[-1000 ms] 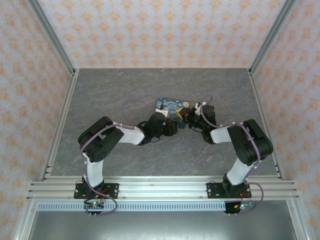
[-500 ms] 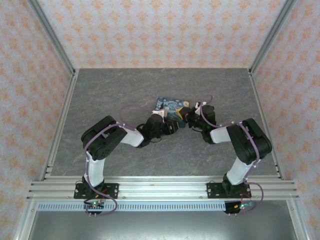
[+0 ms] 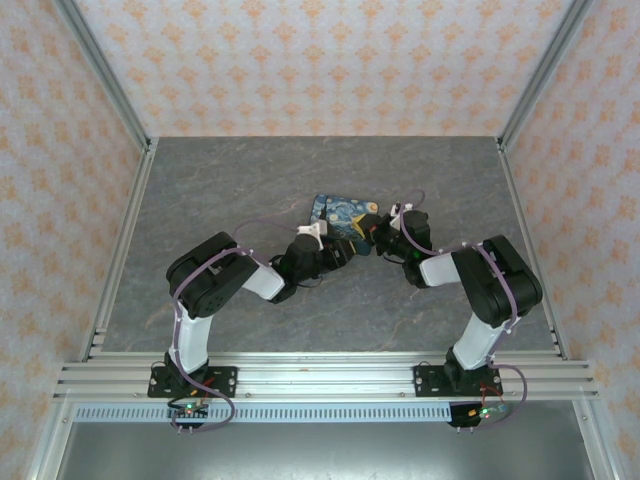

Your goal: Unlock a padlock with a key

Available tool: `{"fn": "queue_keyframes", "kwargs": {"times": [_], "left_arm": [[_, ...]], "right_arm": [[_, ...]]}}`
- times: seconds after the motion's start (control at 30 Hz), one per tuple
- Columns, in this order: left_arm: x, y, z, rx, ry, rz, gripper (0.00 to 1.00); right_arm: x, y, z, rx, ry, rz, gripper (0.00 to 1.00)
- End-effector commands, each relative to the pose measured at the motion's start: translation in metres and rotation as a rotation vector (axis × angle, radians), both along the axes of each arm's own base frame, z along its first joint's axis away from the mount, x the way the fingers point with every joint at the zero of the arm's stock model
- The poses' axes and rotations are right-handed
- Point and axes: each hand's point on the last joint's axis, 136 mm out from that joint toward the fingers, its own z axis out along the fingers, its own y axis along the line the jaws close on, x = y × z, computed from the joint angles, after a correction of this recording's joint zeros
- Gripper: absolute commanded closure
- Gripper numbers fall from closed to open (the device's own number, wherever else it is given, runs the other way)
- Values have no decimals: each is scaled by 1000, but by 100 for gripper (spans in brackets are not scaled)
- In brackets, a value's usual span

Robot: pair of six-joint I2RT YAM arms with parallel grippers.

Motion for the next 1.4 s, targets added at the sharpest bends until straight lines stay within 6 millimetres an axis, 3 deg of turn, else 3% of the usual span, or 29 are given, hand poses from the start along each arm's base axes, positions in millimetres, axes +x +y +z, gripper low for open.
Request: {"fn": "queue_keyframes", "kwargs": {"times": [0.0,0.23,0.57,1.37], "left_arm": [[0,0,9,-79,-8,27,57],[-2,1,13,-80,-11,38,57],[-4,-11,-2,-97,19,48,57],[3,17,-16,-82,51,212,69]], "right_arm": [[-1,-4,-16,-19,37,-13,100],[-1,-4,-18,-19,40,-14,100],[-2,-4,-19,-21,43,-14,100],[-3,-5,-25,-24,52,-15,100]]}}
